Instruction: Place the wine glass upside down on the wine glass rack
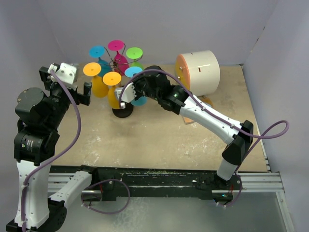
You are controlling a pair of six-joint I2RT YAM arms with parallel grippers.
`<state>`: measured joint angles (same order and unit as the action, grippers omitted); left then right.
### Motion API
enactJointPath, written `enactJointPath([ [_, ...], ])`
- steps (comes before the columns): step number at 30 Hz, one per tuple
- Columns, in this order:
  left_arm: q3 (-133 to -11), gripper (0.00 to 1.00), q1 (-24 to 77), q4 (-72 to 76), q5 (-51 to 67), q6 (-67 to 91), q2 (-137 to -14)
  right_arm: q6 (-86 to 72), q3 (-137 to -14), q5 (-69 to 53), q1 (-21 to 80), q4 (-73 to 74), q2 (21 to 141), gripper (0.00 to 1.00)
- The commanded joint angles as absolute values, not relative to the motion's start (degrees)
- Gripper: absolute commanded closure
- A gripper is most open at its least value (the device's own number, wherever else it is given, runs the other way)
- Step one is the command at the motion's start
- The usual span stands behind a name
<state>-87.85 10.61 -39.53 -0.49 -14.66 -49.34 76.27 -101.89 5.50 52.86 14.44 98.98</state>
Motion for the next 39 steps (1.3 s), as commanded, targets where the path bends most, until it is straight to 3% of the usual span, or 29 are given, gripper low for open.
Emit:
enactJointPath([
  [1,-88.0,0.01,10.3,-37.4,-0.7,-15.6,-49.0,75.1,-102.7,6.7,52.4,11.4,96.8,0.99],
  [17,-88.0,0.01,10.3,-37.6,-0.6,-15.7,-48.8,75.1,-102.5,6.8,51.1,11.4,97.0,0.95],
  [39,-88.4,0.01,10.3,-37.7,-0.3,-15.8,-49.0,76.2,-100.1,8.0,50.4,9.6,95.9,0.78],
])
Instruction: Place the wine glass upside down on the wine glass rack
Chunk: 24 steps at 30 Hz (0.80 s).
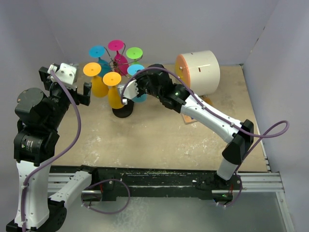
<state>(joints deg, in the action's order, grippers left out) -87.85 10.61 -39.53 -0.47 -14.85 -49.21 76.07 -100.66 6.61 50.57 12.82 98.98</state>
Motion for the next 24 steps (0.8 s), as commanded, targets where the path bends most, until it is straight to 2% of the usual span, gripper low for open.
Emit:
enactJointPath([
  [1,-88.5,0.01,10.3,-37.7,-0.3,-15.8,-49.0,76.3,-100.0,8.1,50.4,9.7,95.9,0.77],
  [13,-88.2,0.01,10.3,-37.6,-0.5,-16.0,-49.0,76.6,-99.1,8.7,49.8,9.8,94.4,0.67],
  [21,-86.7,0.01,10.3,-36.9,-1.0,-16.6,-48.7,74.4,-96.1,7.6,48.1,9.7,91.9,0.45],
  [24,-85.9,0.01,10.3,-36.4,-0.9,-17.5,-48.9,72.3,-94.6,6.6,47.1,9.3,90.4,0.4],
])
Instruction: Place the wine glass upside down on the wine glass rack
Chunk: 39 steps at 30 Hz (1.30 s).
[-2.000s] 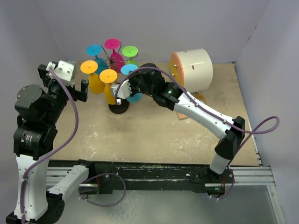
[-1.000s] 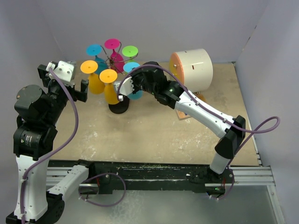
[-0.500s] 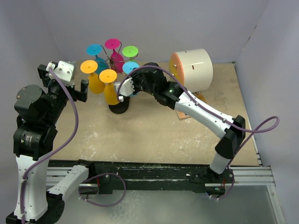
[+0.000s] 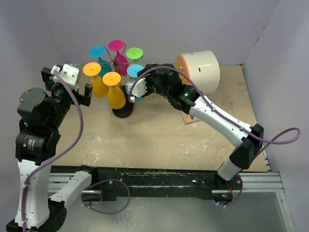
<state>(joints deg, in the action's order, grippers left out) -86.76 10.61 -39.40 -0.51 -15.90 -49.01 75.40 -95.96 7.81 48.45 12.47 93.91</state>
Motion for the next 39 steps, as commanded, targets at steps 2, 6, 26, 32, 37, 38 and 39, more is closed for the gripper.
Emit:
enactJointPath([
  [2,-85.2,0.01,10.2,-36.4,-0.4,-18.1,-49.1,69.6,-93.9,5.5,46.1,9.0,89.0,0.38],
  [6,-82.8,0.01,10.3,-34.8,1.7,-18.9,-48.5,61.6,-91.5,3.3,43.0,7.7,84.7,0.26],
  [26,-75.5,0.01,9.6,-25.9,-4.4,-12.2,-46.5,24.3,-66.8,1.3,24.2,-0.4,55.7,0.0],
  [32,-74.3,0.01,9.2,-25.2,-4.9,-11.3,-45.5,16.6,-61.8,3.9,17.9,-6.8,51.8,0.0],
  [37,-72.5,0.01,8.4,-23.4,-7.9,-11.0,-43.9,9.1,-62.1,2.9,13.0,-4.2,49.1,0.0],
  [38,-72.4,0.01,8.4,-23.3,-8.7,-10.2,-43.7,9.2,-63.2,2.4,12.4,-2.2,48.8,0.0],
  [39,-72.6,0.01,8.4,-24.0,-9.8,-9.0,-43.6,9.2,-64.3,2.5,11.8,-0.4,48.3,0.0],
])
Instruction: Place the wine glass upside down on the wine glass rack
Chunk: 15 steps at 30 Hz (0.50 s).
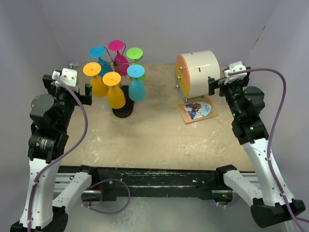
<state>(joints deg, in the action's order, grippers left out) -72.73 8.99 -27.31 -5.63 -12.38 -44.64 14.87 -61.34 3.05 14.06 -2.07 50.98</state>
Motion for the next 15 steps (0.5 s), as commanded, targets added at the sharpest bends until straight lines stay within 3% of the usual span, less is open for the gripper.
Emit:
enactJointPath([
  [1,-72.9,0.01,8.4,-24.7,-10.2,-7.9,-43.5,8.9,-65.4,3.0,11.1,1.3,48.0,0.0],
  [7,-72.6,0.01,8.4,-25.9,-9.8,-5.3,-42.9,15.3,-72.9,4.8,9.1,13.2,47.4,0.0],
  [15,-72.4,0.01,8.3,-28.8,-1.0,-6.7,-43.4,14.0,-72.6,3.6,7.8,19.8,44.4,0.0],
])
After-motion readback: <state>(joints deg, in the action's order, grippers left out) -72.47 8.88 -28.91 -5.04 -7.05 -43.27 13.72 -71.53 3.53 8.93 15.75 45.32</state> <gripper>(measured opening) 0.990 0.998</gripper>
